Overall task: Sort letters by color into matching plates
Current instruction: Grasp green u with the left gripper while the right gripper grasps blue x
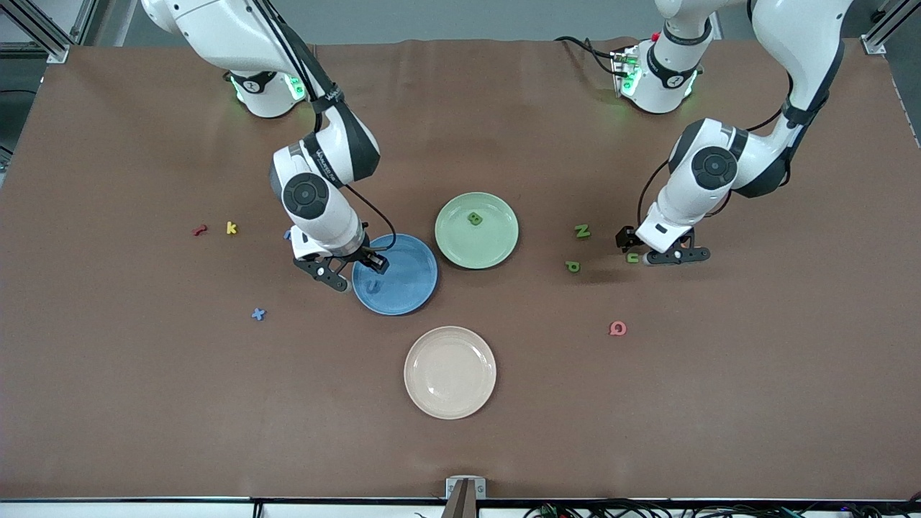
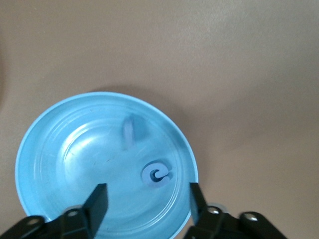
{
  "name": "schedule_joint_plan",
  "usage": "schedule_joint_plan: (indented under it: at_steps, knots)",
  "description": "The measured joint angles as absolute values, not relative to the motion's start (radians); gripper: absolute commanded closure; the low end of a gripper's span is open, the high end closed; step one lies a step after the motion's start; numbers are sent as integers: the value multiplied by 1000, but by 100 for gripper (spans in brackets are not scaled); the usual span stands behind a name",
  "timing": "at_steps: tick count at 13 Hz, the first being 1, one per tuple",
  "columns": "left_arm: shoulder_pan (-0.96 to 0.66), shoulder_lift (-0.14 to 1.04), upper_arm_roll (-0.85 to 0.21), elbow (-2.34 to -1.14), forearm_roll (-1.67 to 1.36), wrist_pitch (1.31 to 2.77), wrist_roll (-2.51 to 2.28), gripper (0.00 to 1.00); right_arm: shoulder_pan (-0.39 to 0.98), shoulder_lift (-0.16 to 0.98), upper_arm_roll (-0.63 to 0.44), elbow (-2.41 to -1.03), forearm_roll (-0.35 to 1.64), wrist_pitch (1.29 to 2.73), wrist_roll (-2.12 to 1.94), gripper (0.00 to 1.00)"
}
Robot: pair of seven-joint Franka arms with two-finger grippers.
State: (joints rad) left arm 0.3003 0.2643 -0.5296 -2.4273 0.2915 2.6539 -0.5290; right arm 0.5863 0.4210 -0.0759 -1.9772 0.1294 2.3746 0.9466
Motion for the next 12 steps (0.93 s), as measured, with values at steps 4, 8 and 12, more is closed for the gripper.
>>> schedule_joint_plan:
  at_steps: [4,8,12]
  knots:
    - [301,336,-529,-2431,298,2727,-529,9,466,421,-90,-1973,129,2335,670,36]
    - [344,374,-528,-2426,399,2739,-530,17,259,427,-96,-1957,129,2328,330,37]
    - [350,392,-529,-2410,410,2743,-530,33,152,492,-95,-1881,128,2325,145,37]
